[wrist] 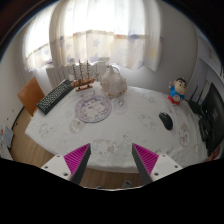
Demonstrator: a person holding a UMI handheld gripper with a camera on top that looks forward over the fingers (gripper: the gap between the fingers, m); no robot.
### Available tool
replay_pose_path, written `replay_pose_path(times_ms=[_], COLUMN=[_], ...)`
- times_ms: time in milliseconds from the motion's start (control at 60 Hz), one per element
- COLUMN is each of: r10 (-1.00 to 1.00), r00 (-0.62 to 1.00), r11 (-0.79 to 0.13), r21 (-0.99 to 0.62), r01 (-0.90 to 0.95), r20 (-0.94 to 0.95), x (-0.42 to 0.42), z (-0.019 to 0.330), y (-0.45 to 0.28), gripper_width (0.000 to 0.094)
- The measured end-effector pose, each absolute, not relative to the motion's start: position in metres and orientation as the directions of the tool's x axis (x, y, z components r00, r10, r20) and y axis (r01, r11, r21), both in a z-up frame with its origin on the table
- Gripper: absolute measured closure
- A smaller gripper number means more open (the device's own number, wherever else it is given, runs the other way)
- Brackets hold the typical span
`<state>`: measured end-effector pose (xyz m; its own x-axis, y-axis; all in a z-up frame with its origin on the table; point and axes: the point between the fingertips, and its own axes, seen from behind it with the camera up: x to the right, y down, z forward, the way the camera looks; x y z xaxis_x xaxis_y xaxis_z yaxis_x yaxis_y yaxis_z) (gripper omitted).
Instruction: Arrange mouse
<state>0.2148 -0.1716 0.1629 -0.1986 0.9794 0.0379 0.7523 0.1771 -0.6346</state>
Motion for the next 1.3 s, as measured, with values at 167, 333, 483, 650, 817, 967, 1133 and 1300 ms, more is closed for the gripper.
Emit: replay_pose_path(times_ms=[167, 333, 483, 650, 817, 967, 1133, 1300], r10=[0.990, 0.995, 0.988, 0.989, 0.991, 0.992, 0.993, 0.996], r00=[-0.115, 0.022, 0.126, 0.134, 0.098, 0.103, 0.100, 0.072], r11=[0.140, 0.051, -0.037, -0.052, 0.003, -0.011, -0.020, -0.011], r21=[-0.655, -0.661, -0.671, -0.722, -0.766, -0.774, -0.766, -0.758], r01=[0.743, 0.748, 0.740, 0.689, 0.643, 0.634, 0.643, 0.652], r20=[0.081, 0.102, 0.085, 0.057, 0.086, 0.071, 0.058, 0.047], x=[0.200, 0.190, 0.185, 0.159, 0.118, 0.080, 0.034, -0.015], z=[0.158, 0.142, 0.122, 0.103, 0.076, 0.045, 0.015, -0.007], y=[-0.124, -0.024, 0.032, 0.067, 0.093, 0.116, 0.138, 0.149], gripper_width=[0.0081, 0.0076, 0.0078, 0.0074, 0.0077, 0.0075, 0.0077, 0.0078])
